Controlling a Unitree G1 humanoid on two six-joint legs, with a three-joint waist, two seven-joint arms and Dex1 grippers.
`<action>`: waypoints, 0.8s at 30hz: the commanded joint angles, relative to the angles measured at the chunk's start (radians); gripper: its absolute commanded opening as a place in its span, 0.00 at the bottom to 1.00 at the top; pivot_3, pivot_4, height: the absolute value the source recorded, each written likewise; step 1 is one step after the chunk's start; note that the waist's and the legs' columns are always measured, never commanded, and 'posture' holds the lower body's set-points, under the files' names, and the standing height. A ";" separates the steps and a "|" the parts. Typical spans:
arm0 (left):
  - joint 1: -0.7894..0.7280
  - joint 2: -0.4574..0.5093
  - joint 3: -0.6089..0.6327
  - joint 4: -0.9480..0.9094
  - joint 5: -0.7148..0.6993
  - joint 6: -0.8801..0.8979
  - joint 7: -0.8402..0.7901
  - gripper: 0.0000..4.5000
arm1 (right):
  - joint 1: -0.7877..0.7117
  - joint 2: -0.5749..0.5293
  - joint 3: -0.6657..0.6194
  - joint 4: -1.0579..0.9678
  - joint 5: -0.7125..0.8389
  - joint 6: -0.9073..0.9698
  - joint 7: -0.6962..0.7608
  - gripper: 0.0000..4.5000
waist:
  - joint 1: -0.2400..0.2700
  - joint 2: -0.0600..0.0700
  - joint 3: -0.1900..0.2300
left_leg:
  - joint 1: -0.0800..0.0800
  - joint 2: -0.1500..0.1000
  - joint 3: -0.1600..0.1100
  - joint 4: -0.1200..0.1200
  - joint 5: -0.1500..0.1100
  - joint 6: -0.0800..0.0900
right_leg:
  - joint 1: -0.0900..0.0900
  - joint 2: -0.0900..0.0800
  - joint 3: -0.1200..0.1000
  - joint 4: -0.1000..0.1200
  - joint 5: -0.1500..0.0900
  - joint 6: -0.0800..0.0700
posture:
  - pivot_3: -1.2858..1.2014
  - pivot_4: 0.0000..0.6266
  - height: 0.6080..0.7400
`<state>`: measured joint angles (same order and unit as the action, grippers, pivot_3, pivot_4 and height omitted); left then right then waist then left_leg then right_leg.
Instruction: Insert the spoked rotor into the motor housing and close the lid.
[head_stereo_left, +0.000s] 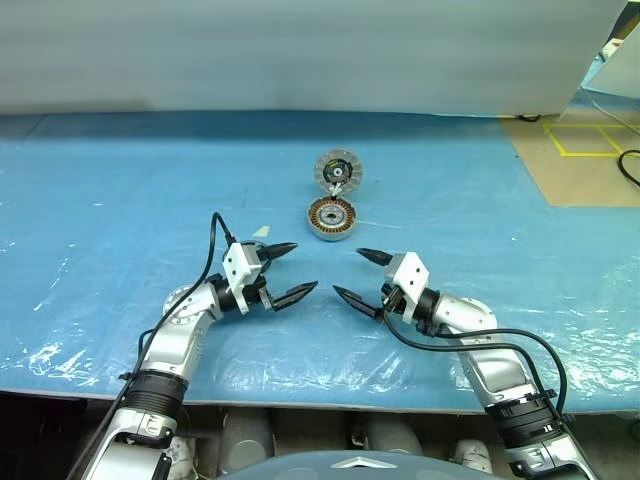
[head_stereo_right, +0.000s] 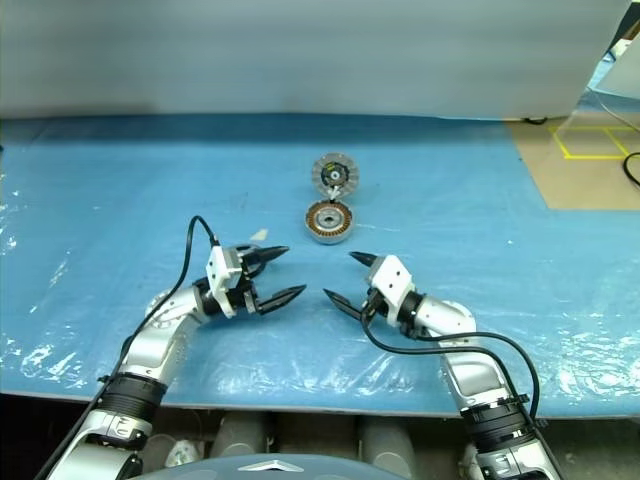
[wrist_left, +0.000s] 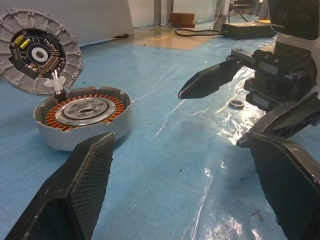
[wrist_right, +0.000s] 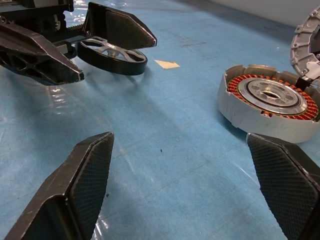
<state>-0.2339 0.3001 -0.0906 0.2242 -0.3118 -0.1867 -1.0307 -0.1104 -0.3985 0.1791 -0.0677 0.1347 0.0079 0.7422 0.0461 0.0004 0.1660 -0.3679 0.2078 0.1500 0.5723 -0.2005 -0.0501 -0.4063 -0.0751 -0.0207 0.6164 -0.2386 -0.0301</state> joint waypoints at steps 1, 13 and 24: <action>-0.011 0.003 0.004 -0.029 -0.011 -0.002 0.000 0.99 | -0.010 0.000 -0.007 -0.033 0.008 -0.013 0.002 1.00 | 0.000 0.000 0.000 | 0.000 0.000 0.000 0.000 0.000 0.000 | 0.000 0.000 0.000 0.000 0.000 0.000 | 0.52 0.24 1.00; -0.005 0.013 0.014 -0.046 -0.019 0.001 -0.001 0.99 | -0.007 -0.002 -0.008 -0.036 0.011 -0.011 0.003 1.00 | 0.000 0.000 0.000 | 0.000 0.000 0.000 0.000 0.000 0.000 | 0.000 0.000 0.000 0.000 0.000 0.000 | 0.52 0.24 1.00; 0.003 0.025 0.015 -0.061 -0.020 0.009 -0.002 0.99 | -0.008 0.010 -0.011 -0.033 0.017 -0.012 -0.003 1.00 | 0.000 0.000 0.000 | 0.000 0.000 0.000 0.000 0.000 0.000 | 0.000 0.000 0.000 0.000 0.000 0.000 | 0.52 0.24 1.00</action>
<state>-0.2319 0.3169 -0.0851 0.1983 -0.3152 -0.1764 -1.0308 -0.1106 -0.3934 0.1791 -0.0676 0.1348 0.0079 0.7408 0.0460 0.0004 0.1660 -0.3679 0.2078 0.1500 0.5723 -0.2006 -0.0502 -0.4063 -0.0751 -0.0207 0.6164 -0.2386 -0.0301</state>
